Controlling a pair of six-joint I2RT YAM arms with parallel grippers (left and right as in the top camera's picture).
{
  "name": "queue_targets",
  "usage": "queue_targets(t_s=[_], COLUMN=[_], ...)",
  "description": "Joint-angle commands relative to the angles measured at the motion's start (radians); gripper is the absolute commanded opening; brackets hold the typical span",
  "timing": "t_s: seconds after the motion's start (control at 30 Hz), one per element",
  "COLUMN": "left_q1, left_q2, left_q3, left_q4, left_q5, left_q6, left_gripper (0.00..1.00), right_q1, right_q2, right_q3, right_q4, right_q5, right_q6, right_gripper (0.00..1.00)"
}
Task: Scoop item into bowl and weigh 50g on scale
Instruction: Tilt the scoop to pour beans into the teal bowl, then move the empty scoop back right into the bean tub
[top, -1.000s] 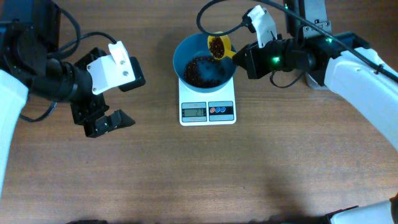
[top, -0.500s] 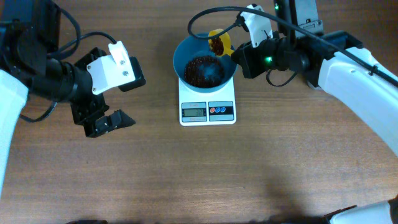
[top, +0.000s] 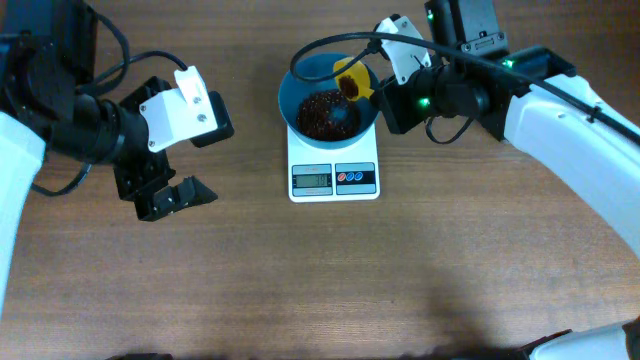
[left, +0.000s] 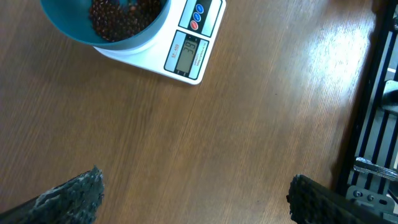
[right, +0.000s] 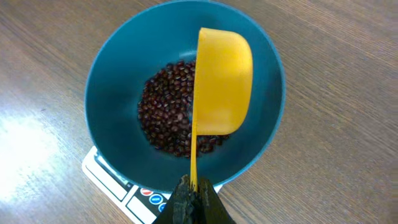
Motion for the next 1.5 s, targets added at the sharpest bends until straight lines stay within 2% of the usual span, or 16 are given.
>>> queue_targets(t_s=[0.0, 1.23, 1.3, 1.33, 1.4, 1.47], left_q1=[0.007, 0.007, 0.007, 0.007, 0.007, 0.007], left_q2=[-0.004, -0.004, -0.004, -0.004, -0.004, -0.004], left_q3=[-0.006, -0.006, -0.006, -0.006, -0.006, -0.006], left_q4=[-0.001, -0.001, -0.001, -0.001, -0.001, -0.001], left_q5=[0.003, 0.003, 0.003, 0.003, 0.003, 0.003], left_q6=[0.016, 0.016, 0.016, 0.016, 0.016, 0.016], left_gripper=[0.99, 0.99, 0.99, 0.99, 0.99, 0.99], right_q1=[0.011, 0.053, 0.071, 0.099, 0.136, 0.134], right_q2=[-0.021, -0.023, -0.027, -0.011, -0.012, -0.011], right_q3=[0.035, 0.113, 0.126, 0.125, 0.126, 0.126], right_q4=[-0.007, -0.056, -0.063, -0.114, -0.119, -0.123], right_q5=[0.036, 0.111, 0.142, 0.204, 0.286, 0.286], right_q6=[-0.004, -0.03, -0.035, -0.108, -0.143, -0.143], right_gripper=[0.04, 0.04, 0.04, 0.04, 0.04, 0.04])
